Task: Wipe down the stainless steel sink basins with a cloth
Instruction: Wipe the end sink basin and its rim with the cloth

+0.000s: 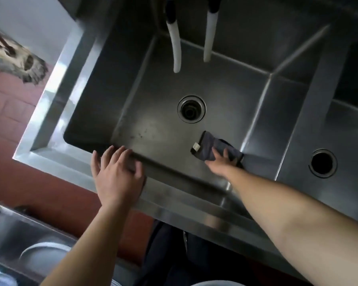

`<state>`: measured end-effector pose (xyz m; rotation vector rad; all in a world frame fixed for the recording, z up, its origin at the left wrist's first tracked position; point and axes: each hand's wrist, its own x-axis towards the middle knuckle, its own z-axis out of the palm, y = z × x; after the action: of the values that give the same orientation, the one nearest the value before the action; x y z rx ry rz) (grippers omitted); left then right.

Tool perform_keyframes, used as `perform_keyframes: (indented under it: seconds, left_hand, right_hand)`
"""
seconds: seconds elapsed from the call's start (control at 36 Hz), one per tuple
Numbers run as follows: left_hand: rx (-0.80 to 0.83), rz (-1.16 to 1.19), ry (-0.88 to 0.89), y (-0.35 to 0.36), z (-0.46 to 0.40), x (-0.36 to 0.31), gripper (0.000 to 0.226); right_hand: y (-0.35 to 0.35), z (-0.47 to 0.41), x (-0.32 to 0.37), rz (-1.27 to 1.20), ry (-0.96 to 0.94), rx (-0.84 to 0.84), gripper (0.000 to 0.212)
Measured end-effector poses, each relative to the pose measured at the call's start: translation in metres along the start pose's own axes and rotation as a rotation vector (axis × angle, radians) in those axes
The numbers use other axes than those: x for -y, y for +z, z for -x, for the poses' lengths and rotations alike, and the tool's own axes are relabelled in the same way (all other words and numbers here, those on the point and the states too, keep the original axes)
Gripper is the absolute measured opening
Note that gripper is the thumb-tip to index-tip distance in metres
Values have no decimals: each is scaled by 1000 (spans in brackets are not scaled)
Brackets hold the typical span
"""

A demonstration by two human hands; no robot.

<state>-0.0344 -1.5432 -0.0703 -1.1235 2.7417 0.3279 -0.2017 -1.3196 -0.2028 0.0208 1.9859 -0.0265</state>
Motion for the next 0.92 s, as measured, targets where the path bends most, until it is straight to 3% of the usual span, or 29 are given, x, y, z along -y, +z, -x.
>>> perform_keyframes:
  seconds: [0.17,0.31,0.44,0.61,0.69,0.92]
  left_hand:
    - [-71,41,1,1,-2,-1,31]
    - [-11,15,-27,-4,-3,-3,47]
    - [59,-33,-18,-4,-5,0,53]
    - [105,-42,-3,-8,-6,-1,49]
    - [108,-48,3,-7,-7,-1,53]
    - [145,-36,-1,-10,-8,-1,55]
  right_hand:
    - [18,-2,3,12,80,74,91]
    - [30,-2,10,-457,198,182,104]
    - [48,-3,28,-325,290,92,115]
    - [34,-10,30,-195,272,-192,91]
    - [24,-19,32,-242,362,-175,94]
    - [29,-22,66,-746,489,-18,83]
